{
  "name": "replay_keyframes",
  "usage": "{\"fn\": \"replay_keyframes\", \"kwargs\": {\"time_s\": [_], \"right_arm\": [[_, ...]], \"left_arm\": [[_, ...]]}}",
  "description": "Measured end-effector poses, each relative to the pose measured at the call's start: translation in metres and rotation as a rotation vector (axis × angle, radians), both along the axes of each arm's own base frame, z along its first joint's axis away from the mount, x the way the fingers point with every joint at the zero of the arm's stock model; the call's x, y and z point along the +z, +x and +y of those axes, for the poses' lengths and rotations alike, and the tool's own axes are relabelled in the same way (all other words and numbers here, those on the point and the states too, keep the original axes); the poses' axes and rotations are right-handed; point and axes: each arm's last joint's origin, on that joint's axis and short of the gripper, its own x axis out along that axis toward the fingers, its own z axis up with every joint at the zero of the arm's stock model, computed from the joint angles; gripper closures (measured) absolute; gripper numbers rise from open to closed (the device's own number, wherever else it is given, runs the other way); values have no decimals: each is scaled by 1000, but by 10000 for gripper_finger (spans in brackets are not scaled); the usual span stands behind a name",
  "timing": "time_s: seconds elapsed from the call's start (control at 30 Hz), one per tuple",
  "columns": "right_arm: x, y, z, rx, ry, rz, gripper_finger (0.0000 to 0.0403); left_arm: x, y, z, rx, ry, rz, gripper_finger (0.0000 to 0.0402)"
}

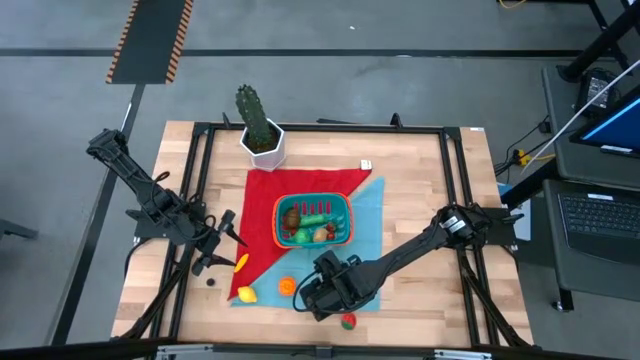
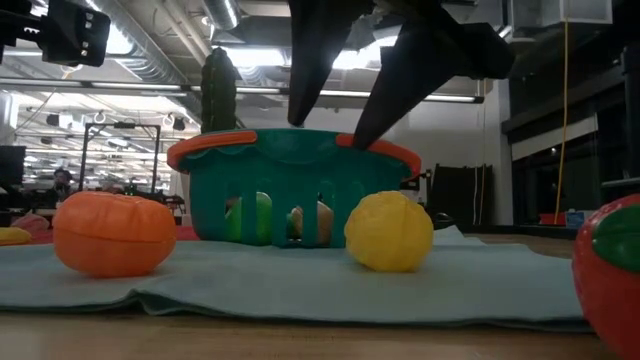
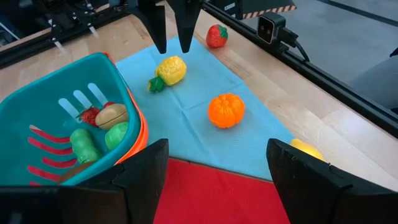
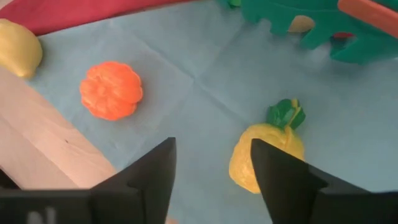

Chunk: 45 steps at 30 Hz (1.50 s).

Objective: Build produce basket
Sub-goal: Put the yellow pineapple into the blue basket

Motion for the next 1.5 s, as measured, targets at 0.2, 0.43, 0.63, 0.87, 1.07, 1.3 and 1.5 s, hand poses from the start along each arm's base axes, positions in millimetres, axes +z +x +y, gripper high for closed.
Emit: {"fn": "replay_keyframes", "kwargs": {"time_s": [0.2,0.43,0.63,0.87,1.07,1.3,1.5], "right_arm": [[0,0,0,1,-1,2,114],[0,0,0,5,17,12,67],[0,1,0,46,3,8,65],[0,4,-6,44,31,29,65],[-2,2,-11,14,68,93,65],[-3,0,-13,-8,67,111,65],[-5,0,-13,-33,69,119,65]], "left_arm": [[0,0,0,-1,2,-1,135],[0,0,0,-1,2,-1,136],[0,0,0,-1,2,-1,136],[0,0,0,-1,2,-1,135],[0,0,0,1,0,0,137],[0,0,0,0,0,0,134],[0,0,0,0,0,0,137]]}}
